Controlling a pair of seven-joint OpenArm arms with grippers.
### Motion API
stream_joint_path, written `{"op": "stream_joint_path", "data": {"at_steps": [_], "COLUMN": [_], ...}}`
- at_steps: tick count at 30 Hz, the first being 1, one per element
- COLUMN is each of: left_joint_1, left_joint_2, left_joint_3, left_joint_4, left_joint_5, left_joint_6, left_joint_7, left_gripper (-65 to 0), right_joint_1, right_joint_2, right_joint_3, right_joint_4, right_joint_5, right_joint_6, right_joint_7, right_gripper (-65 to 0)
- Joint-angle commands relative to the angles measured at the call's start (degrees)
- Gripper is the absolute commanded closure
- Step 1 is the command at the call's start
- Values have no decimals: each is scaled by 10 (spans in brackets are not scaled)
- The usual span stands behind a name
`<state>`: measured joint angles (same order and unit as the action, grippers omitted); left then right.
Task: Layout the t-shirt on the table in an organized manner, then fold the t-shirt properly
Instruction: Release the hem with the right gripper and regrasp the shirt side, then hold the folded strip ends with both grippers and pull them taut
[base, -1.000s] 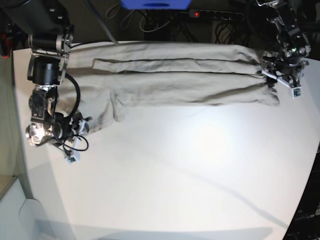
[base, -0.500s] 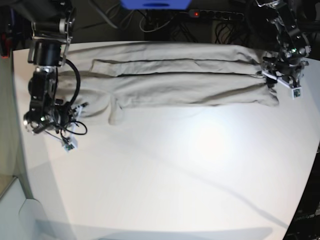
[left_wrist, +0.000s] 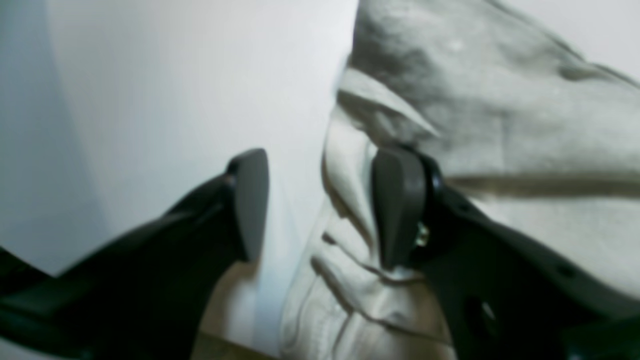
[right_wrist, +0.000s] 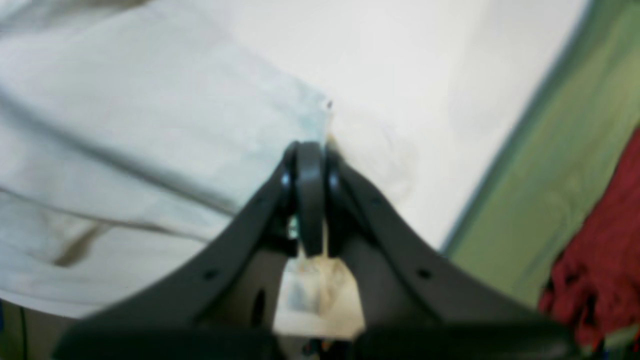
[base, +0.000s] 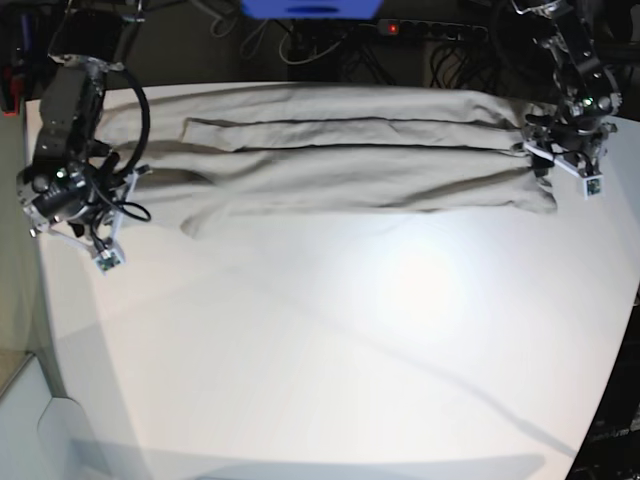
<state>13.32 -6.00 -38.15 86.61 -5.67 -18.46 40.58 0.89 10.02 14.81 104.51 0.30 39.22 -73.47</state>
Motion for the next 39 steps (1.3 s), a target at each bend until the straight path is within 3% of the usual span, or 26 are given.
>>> {"op": "stream_joint_path", "data": {"at_steps": [1,10,18,22,25,30,37,39], "left_joint_1": [7,8,8,10,12,13,10,9], "left_joint_2": [2,2,2,2,4,7,14,14], "left_joint_3": [4,4,5,5,5,0,0,1], "left_joint_4": [-7,-7,-8,-8,-8,-7,-8,-8], "left_joint_5": [20,19,18,16,16,15,15,15], "left_joint_6": [-7,-7,-7,-7,-8,-60,-75,-75], "left_joint_7": [44,43,42,41,41,45,40,40], "left_gripper": [-337,-337,-339,-433,-445,-445,-442,-393], "right_joint_1": [-1,-59,-73,-73,-73,-74,-74,-74], "right_joint_2": [6,4,-20,-20,-22,-23,-23,-23], "right_joint_3": [9,45,44,40,40,40,40,40], "right_joint_4": [11,11,9,7,7,7,7,7], "right_joint_5": [-1,-1,-1,0,0,0,0,0], "right_joint_6": [8,8,8,8,8,8,8,8], "right_joint_7": [2,4,5,5,5,5,5,5], "right_gripper": [0,0,0,0,0,0,0,0]}}
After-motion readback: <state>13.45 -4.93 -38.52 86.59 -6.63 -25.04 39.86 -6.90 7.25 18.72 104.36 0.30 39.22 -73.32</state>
